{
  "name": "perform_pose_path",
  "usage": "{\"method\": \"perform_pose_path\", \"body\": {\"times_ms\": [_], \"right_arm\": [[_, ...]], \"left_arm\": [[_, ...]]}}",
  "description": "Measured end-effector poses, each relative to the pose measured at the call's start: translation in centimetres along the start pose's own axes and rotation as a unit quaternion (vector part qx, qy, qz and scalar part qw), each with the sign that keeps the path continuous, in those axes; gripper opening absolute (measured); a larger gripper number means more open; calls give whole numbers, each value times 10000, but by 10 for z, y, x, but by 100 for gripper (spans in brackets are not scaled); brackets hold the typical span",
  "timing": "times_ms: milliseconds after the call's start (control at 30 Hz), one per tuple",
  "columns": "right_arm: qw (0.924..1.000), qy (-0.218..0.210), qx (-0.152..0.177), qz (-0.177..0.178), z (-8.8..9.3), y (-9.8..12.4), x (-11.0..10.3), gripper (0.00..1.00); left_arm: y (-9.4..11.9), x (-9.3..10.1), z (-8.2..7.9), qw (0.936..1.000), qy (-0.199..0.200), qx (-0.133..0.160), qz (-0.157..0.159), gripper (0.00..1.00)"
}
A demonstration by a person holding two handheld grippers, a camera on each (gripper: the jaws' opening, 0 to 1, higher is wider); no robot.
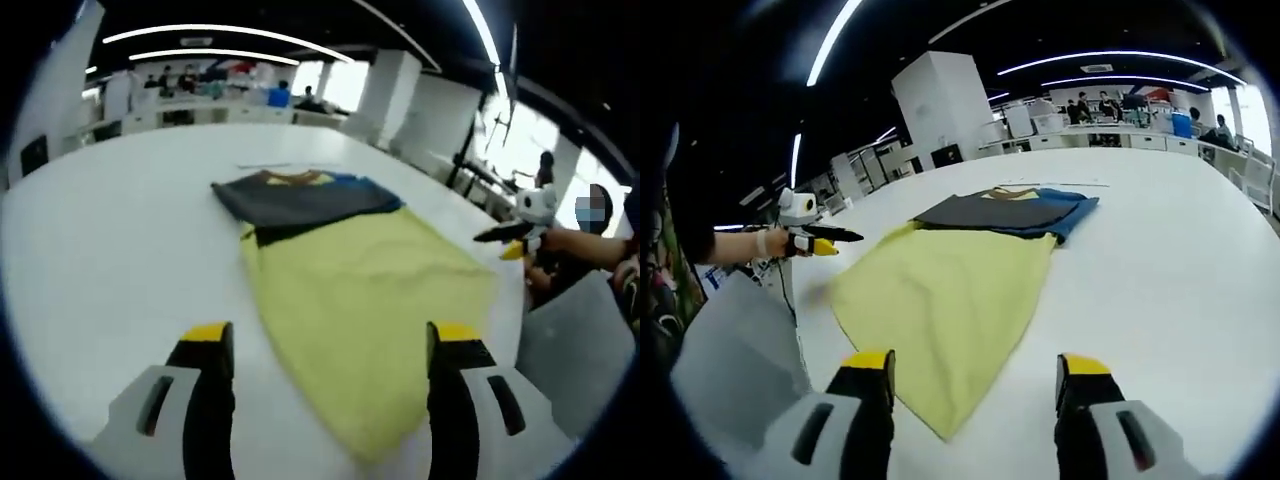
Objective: Fold the garment on the visible template until the final outline fits inside the template.
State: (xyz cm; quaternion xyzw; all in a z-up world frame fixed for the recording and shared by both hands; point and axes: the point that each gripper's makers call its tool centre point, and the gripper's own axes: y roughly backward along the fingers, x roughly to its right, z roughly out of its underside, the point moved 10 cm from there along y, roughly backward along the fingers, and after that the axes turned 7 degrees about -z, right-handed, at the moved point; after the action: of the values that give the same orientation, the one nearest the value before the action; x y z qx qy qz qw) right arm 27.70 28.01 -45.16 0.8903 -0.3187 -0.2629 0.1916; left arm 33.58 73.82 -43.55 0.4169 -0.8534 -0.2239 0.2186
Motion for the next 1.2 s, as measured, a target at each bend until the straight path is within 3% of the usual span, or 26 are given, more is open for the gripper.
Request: {"method": "perform_pose_path", "body": {"times_ms": [33, 167, 300, 500, 733, 867, 1067, 1200], "right_arm": [[9999, 23, -93, -31, 2, 1, -2, 59], [9994, -134, -253, -204, 8, 3, -9, 45], [9986, -239, -380, -283, 14, 3, -15, 29], [9976, -387, -441, -372, 18, 0, -18, 29], [9958, -533, -604, -431, 24, 1, -18, 20], [9957, -613, -541, -432, 25, 0, -18, 14], [9949, -773, -558, -319, 27, -1, -15, 0], [9945, -852, -532, -294, 27, 0, -15, 0]], "left_arm": [[3, 1, 4, 9999, -17, -131, 42, 72], [12, 1, 11, 9998, -74, -200, 45, 60], [20, 4, 21, 9992, 110, -371, 36, 50], [25, 1, 41, 9956, 459, -814, -48, 33], [29, 9, 47, 9927, 647, -1000, 165, 21], [29, 11, 51, 9909, 786, -1067, 244, 8], [26, 12, 55, 9880, 895, -1223, 291, 1], [25, 13, 53, 9866, 946, -1291, 314, 0]]}}
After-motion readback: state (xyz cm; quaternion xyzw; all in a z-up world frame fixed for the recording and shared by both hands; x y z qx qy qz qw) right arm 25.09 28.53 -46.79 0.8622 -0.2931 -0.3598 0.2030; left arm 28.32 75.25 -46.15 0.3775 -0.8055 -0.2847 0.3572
